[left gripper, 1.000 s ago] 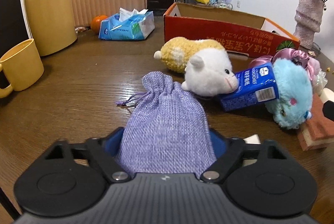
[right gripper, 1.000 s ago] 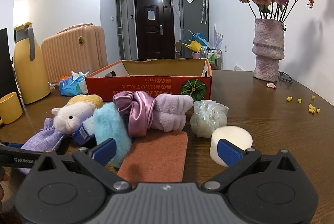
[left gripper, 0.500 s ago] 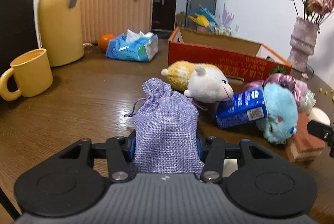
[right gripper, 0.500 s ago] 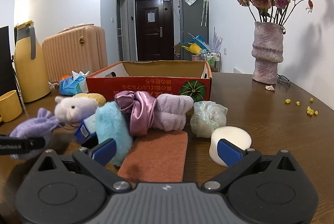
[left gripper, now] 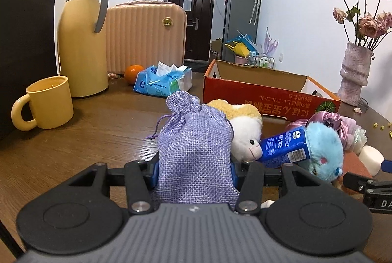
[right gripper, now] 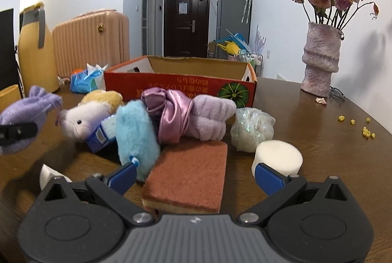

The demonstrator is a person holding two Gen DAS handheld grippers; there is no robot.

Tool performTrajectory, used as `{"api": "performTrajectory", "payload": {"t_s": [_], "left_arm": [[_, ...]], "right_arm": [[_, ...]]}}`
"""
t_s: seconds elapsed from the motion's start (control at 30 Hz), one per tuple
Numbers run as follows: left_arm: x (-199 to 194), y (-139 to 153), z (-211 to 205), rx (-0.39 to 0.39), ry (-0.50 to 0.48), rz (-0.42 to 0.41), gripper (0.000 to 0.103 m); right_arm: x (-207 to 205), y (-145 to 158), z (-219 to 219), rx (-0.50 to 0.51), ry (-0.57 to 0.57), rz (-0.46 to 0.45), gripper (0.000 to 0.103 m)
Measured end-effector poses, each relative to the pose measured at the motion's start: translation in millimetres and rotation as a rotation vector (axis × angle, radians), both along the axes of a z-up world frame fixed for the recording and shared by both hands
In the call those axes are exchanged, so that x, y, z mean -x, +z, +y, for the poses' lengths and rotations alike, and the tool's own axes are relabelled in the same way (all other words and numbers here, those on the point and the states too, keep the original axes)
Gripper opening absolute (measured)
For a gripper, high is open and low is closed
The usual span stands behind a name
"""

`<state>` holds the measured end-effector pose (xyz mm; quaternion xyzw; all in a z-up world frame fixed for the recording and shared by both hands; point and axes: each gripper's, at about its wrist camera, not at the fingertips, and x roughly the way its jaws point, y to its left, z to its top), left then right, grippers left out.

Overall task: Organize soft objects
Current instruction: 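Grasp the pink-red sponge with the right gripper and lift it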

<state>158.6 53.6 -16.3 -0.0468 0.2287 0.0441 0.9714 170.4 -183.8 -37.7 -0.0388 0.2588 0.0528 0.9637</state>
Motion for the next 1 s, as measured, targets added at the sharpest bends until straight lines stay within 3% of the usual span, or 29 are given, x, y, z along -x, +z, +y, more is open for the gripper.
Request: {"api": "performTrajectory", "payload": {"t_s": [0.33, 0.5, 0.77, 1.0], "left_arm": [[1.2, 0.2, -0.4, -0.007, 0.002, -0.010, 0.050], [1.2, 0.2, 0.3, -0.005, -0.002, -0.011, 0.050], [2.1, 0.1, 1.1, 0.003, -0.008, -0.008, 0.050], [2.7, -0.1, 1.8, 0.006, -0.009, -0.009, 0.050]], "right_arm": [[-9.9, -10.6, 5.7, 0.041, 0.000, 0.078, 0.096], [-11.4, -13.7, 5.8, 0.028, 0.023, 0.109, 0.072], [-9.9, -12.9, 4.4, 0.028, 0.020, 0.106, 0.071], [3.6, -4.4, -6.1, -0.027, 0.009, 0.036, 0.070]]}}
